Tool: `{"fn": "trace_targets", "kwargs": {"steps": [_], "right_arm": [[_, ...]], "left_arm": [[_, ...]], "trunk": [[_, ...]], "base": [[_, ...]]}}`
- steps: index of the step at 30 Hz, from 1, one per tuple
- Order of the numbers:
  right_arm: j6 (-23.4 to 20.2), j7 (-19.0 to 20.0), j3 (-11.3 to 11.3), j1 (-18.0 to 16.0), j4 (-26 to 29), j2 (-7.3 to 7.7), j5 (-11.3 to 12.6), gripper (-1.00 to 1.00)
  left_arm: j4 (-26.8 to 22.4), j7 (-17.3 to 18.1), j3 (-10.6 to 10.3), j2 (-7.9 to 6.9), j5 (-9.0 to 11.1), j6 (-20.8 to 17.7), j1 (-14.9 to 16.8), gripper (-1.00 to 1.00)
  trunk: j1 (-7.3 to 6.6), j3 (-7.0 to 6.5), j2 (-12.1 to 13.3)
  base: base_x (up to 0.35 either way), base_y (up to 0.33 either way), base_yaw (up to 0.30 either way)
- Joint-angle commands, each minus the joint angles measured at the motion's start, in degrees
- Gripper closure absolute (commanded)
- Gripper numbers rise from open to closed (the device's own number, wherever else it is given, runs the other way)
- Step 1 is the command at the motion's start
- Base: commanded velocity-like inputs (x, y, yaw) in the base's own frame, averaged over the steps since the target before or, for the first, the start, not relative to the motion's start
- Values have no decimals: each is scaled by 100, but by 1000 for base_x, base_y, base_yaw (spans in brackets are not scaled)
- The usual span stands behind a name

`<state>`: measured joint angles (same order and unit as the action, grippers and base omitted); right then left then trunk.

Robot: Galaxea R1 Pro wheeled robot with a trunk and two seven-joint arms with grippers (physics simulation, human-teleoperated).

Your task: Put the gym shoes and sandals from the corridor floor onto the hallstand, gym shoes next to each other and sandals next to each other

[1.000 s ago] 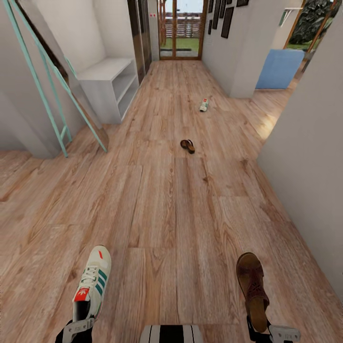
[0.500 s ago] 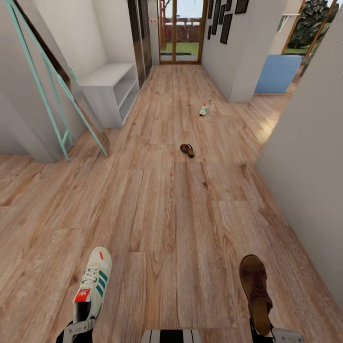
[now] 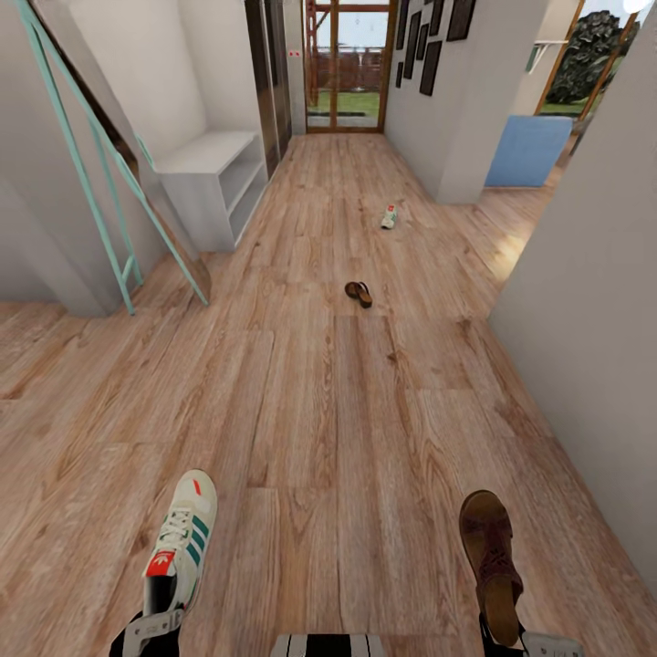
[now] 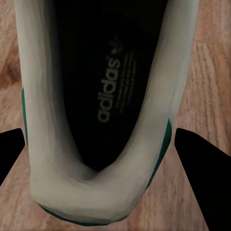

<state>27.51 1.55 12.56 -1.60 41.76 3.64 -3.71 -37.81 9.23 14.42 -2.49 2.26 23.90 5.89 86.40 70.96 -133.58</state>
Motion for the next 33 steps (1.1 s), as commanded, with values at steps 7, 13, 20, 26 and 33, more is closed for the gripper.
{"fn": "trace_targets", "kwargs": {"steps": [7,13,20,26,33], "right_arm": [[18,30,19,0,-26,-4,-21,100],[18,30,19,-5,-36,-4,-25,100],[18,30,18,-3,-37,-4,-25,100],[18,30,18,-3,-37,-4,-25,100],[18,30,22,-4,-37,-4,-25,100]], "left_arm": [[2,62,28,1,23,10,5,100],[2,46,33,3,47,10,6,100],[2,44,34,3,56,10,6,100],[2,49,34,3,55,10,5,100],[2,51,34,3,63,5,4,100]], "trunk": [[153,66,-283],[285,120,-524],[439,183,-805],[533,245,-969],[551,338,-978]], "base": [[0,0,0],[0,0,0],[0,0,0],[0,0,0],[0,0,0]]}}
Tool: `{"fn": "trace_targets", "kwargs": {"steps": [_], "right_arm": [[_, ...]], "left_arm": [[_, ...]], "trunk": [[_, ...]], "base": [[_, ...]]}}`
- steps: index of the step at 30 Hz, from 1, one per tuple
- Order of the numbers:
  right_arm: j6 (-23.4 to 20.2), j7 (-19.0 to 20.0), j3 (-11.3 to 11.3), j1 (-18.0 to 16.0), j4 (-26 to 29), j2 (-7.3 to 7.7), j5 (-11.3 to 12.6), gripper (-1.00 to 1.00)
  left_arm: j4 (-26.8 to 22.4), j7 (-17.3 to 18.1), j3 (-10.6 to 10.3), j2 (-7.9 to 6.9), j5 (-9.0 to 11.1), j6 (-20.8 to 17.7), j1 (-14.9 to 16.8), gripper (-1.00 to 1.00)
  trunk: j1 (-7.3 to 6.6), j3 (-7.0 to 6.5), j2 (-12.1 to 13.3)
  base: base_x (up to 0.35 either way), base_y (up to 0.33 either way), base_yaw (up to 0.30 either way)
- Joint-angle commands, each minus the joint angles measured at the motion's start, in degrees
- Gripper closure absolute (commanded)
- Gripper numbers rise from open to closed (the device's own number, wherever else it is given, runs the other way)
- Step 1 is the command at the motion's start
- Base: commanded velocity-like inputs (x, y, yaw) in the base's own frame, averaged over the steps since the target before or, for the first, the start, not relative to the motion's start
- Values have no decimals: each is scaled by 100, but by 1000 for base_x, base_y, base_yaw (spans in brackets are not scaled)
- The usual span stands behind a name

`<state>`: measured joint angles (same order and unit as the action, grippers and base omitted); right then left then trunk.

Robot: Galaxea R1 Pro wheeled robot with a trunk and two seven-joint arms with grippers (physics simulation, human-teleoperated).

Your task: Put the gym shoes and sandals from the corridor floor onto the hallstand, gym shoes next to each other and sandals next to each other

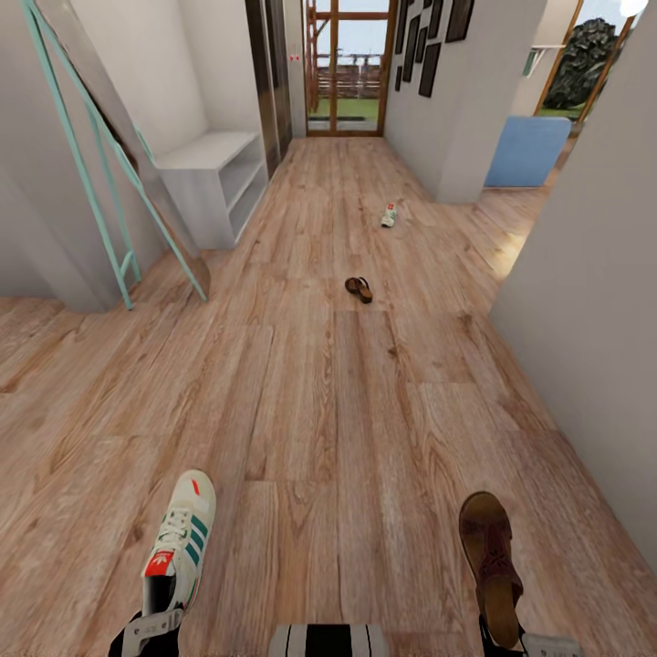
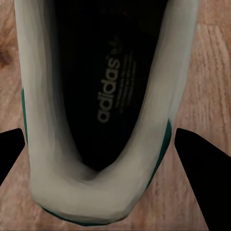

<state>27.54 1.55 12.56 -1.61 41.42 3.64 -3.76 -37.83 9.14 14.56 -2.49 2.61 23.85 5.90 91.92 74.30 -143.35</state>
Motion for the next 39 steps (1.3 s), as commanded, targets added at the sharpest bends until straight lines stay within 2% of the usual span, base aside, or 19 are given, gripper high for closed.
{"fn": "trace_targets", "kwargs": {"steps": [1,3,17,39], "right_arm": [[14,30,24,-3,-3,-3,-20,100],[14,30,22,-2,-3,-3,-20,100],[14,30,19,-2,-3,-3,-20,100],[14,30,19,-1,-3,-3,-20,100]], "left_arm": [[4,56,20,2,28,8,5,100],[4,47,20,2,29,6,6,100],[-16,25,9,13,2,14,7,100],[-31,-1,13,29,-15,14,7,100]], "trunk": [[1,17,-3],[7,43,-5],[7,-82,-5],[7,-280,-5]], "base": [[0,0,0],[0,0,0],[0,-5,0],[0,-256,31]]}}
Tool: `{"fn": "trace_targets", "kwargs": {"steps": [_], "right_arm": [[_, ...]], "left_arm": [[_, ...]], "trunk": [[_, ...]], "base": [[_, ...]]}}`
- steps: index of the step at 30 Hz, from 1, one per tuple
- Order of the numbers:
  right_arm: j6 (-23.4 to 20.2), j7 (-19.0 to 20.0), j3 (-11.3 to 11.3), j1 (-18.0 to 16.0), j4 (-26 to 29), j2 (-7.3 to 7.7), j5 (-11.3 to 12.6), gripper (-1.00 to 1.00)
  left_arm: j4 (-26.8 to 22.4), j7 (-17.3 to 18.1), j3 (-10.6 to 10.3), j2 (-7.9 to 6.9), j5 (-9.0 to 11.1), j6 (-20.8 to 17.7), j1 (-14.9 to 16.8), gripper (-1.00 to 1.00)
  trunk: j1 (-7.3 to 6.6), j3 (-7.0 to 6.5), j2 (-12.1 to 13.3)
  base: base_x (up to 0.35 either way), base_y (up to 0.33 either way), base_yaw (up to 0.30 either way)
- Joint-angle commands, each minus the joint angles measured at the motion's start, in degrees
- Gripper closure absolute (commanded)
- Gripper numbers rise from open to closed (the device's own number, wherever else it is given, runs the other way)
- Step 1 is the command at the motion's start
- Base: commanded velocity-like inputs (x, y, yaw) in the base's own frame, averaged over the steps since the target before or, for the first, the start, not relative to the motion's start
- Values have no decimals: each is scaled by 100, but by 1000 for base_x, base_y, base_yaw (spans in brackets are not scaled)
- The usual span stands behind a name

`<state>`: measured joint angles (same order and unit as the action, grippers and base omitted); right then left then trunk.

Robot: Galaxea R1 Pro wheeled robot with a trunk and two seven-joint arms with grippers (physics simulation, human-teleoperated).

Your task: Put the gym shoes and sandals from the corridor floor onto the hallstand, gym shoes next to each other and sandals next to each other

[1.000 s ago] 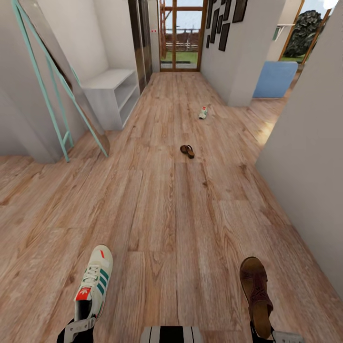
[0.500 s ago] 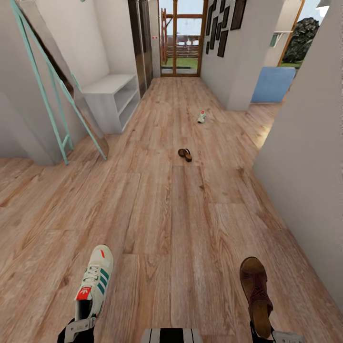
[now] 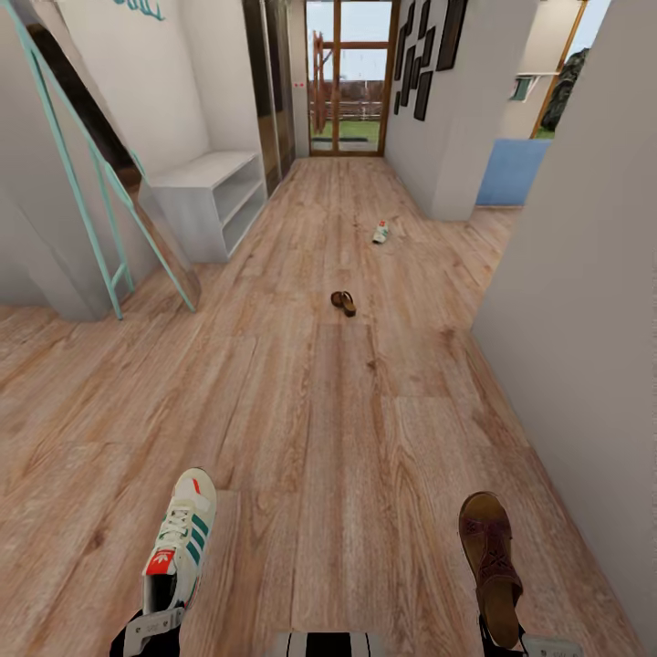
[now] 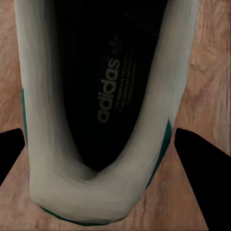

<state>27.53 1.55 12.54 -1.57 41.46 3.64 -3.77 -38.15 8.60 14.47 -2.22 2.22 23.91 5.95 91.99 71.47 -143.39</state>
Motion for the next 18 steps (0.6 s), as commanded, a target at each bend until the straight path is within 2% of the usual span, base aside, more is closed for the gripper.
{"fn": "trace_targets", "kwargs": {"steps": [1,6,11,18], "right_arm": [[16,30,20,-4,-6,-3,-19,100],[16,30,20,-5,-6,-5,-19,100],[16,30,20,-6,-6,-11,-19,100],[16,30,20,-4,-6,-12,-19,100]], "left_arm": [[0,53,25,3,24,8,2,100],[0,46,29,3,24,8,2,100],[0,45,30,3,31,8,2,100],[0,45,30,-5,63,8,1,100]], "trunk": [[-1,-6,-1],[-1,-49,-1],[-1,-83,-1],[-1,-118,-1]], "base": [[0,-271,1],[0,-270,51],[0,-254,185],[0,-50,239]]}}
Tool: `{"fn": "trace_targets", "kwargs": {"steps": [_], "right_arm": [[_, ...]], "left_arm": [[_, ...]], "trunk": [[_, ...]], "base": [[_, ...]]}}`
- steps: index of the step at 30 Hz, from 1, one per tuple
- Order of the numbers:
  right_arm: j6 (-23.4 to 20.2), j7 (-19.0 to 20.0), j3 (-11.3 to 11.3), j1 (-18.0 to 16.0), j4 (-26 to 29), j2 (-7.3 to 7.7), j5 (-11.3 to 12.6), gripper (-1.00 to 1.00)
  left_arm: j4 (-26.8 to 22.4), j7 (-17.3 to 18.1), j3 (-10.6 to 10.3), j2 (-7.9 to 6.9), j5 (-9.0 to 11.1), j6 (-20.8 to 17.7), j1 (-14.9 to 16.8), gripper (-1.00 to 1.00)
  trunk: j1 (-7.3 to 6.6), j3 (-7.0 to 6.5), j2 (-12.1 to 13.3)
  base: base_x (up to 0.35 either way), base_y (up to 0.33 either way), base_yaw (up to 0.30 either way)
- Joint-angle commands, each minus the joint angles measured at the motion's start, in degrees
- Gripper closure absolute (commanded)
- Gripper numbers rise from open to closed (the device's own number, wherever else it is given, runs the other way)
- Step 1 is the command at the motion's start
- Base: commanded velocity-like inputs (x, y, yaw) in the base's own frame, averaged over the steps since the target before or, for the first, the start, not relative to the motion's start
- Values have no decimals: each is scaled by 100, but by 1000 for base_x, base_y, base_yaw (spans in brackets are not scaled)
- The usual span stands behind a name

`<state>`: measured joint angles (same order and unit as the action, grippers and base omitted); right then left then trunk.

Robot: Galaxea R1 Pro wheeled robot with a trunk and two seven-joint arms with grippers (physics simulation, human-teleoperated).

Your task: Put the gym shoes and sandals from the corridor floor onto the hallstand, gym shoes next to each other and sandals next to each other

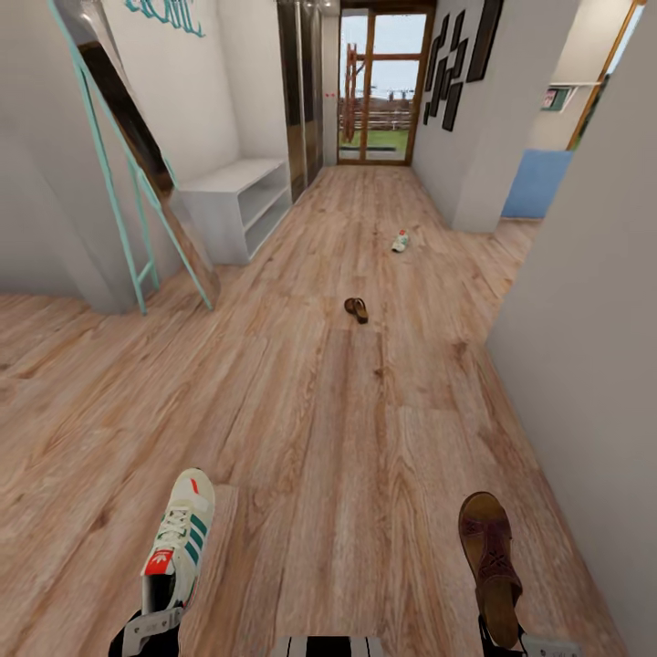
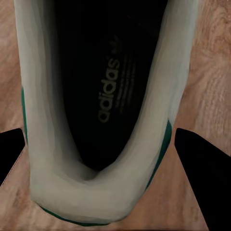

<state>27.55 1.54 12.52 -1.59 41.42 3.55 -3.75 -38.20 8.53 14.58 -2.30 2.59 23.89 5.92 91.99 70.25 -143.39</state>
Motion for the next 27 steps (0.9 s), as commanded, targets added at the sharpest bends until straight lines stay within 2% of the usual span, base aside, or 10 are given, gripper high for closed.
{"fn": "trace_targets", "kwargs": {"steps": [1,8,18,27], "right_arm": [[14,30,23,-3,-2,-3,-20,100],[14,30,23,-5,0,-3,-20,100],[14,30,23,-4,7,-3,-20,100],[14,30,23,-3,2,-3,-20,100]], "left_arm": [[6,53,19,2,27,9,5,100],[6,53,19,-4,31,7,6,100],[12,53,19,-7,34,3,6,100],[14,53,19,-7,39,2,5,100]], "trunk": [[-1,-1,-1],[-1,-29,-1],[-1,-42,-1],[-1,-83,-1]], "base": [[0,-11,247],[0,-3,237],[0,0,72],[0,0,224]]}}
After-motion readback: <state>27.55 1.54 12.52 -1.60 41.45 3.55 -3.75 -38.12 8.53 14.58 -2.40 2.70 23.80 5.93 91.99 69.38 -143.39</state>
